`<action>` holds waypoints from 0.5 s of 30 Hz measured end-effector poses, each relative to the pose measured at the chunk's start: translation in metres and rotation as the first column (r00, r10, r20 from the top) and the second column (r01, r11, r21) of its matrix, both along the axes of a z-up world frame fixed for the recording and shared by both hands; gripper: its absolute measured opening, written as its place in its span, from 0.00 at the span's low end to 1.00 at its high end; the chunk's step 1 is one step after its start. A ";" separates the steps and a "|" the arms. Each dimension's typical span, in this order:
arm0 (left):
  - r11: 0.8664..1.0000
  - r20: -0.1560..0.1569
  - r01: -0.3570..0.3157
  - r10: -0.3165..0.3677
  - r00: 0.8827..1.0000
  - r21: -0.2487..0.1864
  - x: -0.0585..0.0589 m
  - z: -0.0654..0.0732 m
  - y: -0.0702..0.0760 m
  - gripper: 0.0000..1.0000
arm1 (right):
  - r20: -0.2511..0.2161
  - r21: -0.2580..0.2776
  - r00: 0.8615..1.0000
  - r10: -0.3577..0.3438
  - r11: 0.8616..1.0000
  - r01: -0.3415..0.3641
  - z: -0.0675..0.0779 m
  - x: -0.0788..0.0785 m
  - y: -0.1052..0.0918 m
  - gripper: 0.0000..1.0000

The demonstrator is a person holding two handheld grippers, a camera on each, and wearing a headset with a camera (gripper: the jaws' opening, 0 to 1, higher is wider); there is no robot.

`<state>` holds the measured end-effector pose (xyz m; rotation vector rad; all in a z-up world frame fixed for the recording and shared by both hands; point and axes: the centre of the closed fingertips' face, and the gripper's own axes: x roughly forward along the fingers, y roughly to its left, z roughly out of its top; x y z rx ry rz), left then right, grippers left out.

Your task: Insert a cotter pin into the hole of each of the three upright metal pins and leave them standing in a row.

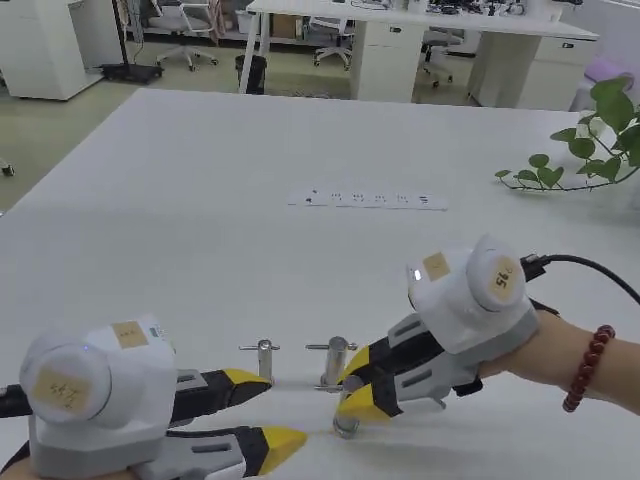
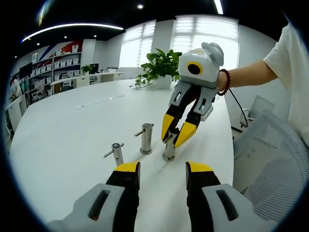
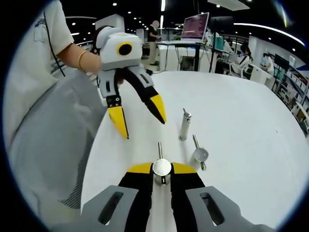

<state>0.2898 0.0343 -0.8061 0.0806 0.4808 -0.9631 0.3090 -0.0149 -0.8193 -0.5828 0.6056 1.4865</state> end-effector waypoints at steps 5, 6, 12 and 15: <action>1.000 0.009 -0.007 0.007 1.000 -0.004 -0.001 0.003 0.002 0.38 | 0.020 -0.026 1.000 -0.010 1.000 0.011 -0.001 0.008 -0.013 0.13; 1.000 0.011 -0.005 0.005 1.000 0.000 -0.002 0.003 0.002 0.38 | 0.022 -0.032 1.000 -0.014 0.999 0.015 -0.001 0.010 -0.017 0.13; 1.000 0.017 -0.011 0.011 1.000 0.006 -0.004 0.004 0.003 0.39 | 0.031 -0.052 0.999 -0.026 0.998 0.027 -0.002 0.020 -0.029 0.13; 1.000 0.017 -0.015 0.015 1.000 -0.001 -0.004 0.005 0.004 0.40 | 0.037 -0.061 0.999 -0.032 0.998 0.034 -0.002 0.025 -0.034 0.13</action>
